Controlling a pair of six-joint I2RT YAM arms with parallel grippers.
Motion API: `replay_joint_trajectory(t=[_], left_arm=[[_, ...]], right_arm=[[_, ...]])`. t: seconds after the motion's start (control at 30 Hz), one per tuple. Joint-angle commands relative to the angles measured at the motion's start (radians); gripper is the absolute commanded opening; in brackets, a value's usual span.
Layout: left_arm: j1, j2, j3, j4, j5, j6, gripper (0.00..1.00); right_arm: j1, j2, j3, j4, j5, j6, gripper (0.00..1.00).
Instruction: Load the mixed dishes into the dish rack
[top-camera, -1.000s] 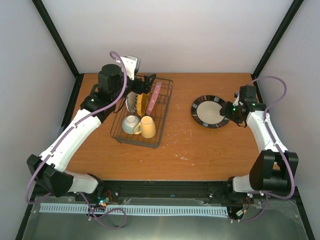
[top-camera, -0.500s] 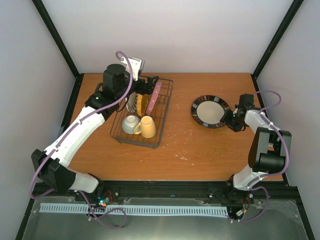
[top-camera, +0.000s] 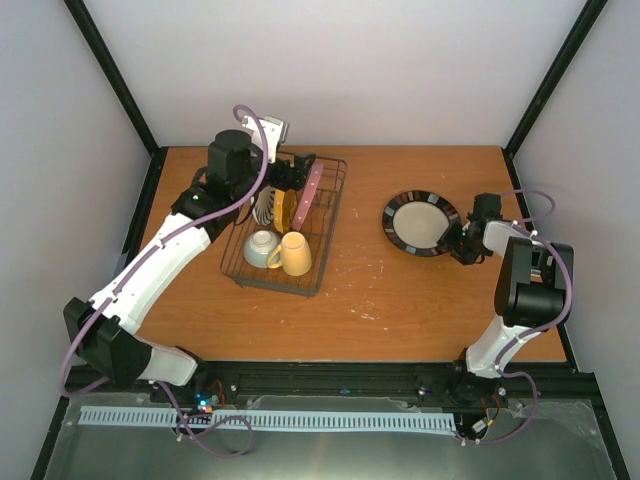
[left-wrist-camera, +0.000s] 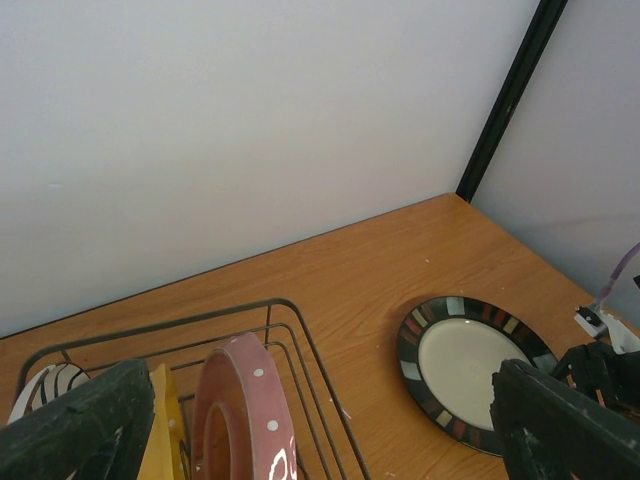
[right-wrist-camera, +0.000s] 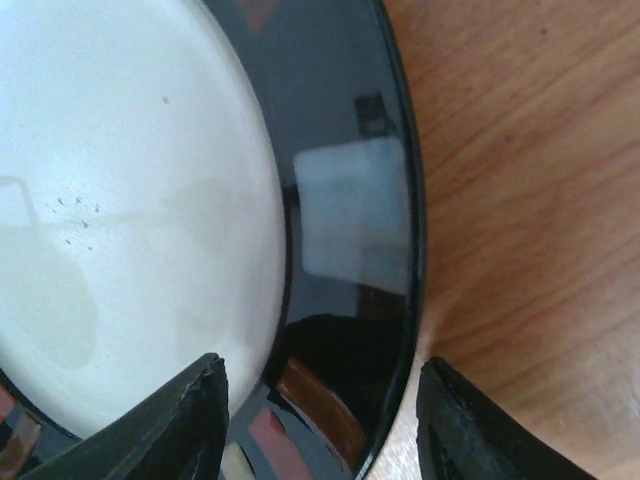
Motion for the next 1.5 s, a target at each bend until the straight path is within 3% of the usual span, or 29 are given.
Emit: replay_joint_trajectory(t=[0.0, 0.2, 0.47, 0.83, 1.0, 1.17, 1.47], left_arm=[[0.005, 0.0, 0.009, 0.04, -0.023, 0.014, 0.92], [0.005, 0.008, 0.015, 0.034, -0.033, 0.014, 0.92], [0.005, 0.019, 0.029, 0.025, -0.028, 0.011, 0.92], [0.005, 0.066, 0.055, 0.019, 0.135, -0.021, 0.92], [0.005, 0.099, 0.074, 0.027, 0.243, -0.044, 0.94], [0.005, 0.151, 0.076, 0.055, 0.367, -0.079, 0.96], [0.005, 0.25, 0.085, 0.084, 0.459, -0.136, 0.96]], right_arm=[[-0.006, 0.029, -0.028, 0.098, -0.014, 0.041, 0.51], [-0.007, 0.048, -0.08, 0.184, -0.011, 0.061, 0.43], [-0.005, 0.067, -0.132, 0.261, -0.044, 0.067, 0.04], [-0.006, -0.137, -0.164, 0.277, -0.15, 0.098, 0.03], [-0.007, -0.261, -0.161, 0.315, -0.275, 0.158, 0.03], [-0.006, -0.297, -0.174, 0.394, -0.405, 0.238, 0.03], [-0.008, -0.356, -0.191, 0.412, -0.465, 0.268, 0.03]])
